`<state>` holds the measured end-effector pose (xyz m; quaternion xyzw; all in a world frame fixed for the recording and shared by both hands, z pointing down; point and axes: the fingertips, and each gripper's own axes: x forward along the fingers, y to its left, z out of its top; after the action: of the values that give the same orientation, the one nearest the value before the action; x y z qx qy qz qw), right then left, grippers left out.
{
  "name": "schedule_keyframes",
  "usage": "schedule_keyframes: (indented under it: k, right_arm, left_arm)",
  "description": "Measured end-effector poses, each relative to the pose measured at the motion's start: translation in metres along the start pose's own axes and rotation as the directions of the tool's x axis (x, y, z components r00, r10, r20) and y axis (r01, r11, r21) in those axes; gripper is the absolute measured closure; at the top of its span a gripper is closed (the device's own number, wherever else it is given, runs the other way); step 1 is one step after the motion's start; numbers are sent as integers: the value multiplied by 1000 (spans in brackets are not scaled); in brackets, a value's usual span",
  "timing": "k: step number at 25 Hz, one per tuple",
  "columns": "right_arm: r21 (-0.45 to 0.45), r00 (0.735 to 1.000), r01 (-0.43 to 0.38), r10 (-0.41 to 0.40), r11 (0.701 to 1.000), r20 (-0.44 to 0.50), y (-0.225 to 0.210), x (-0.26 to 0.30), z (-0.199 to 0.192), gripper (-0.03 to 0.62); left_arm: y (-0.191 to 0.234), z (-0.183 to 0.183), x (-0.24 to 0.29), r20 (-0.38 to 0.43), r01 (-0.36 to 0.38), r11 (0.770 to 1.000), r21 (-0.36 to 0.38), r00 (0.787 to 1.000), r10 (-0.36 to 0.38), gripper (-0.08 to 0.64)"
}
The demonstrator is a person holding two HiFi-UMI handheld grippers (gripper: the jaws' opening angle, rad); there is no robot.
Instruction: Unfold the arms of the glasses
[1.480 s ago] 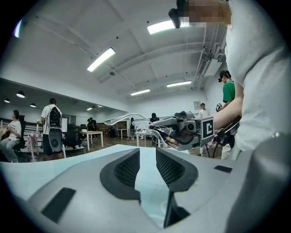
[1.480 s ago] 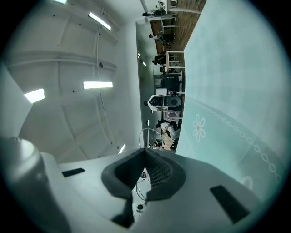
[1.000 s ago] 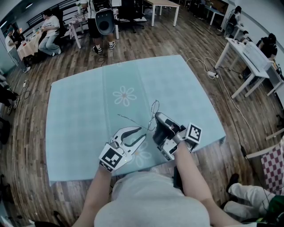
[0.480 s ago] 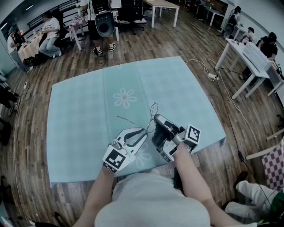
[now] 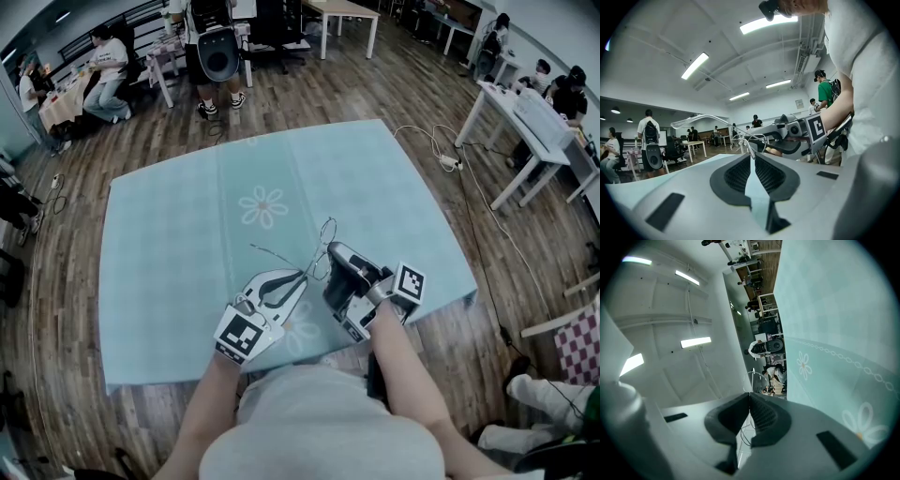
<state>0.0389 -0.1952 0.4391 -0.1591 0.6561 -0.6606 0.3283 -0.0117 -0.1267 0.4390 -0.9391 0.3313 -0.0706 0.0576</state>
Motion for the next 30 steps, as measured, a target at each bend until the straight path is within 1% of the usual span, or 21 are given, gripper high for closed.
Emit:
schedule_keyframes:
  k: [8, 13, 26, 30]
  right_arm:
    - [14, 1000, -4, 4, 1000, 0, -4, -2, 1, 581]
    - [30, 1000, -5, 5, 1000, -5, -7, -2, 1, 581]
    - [62, 999, -24, 27, 998, -43, -4, -6, -2, 581]
    - [72, 998, -37, 41, 997, -49, -5, -2, -4, 581]
  left_arm:
    - [9, 1, -7, 8, -33, 999, -13, 999, 33, 531]
    - [18, 2, -11, 14, -48, 999, 5, 999, 48, 534]
    - [37, 14, -21, 26, -100, 995, 15, 995, 100, 538]
    - [48, 16, -26, 36, -111, 994, 20, 993, 110, 538]
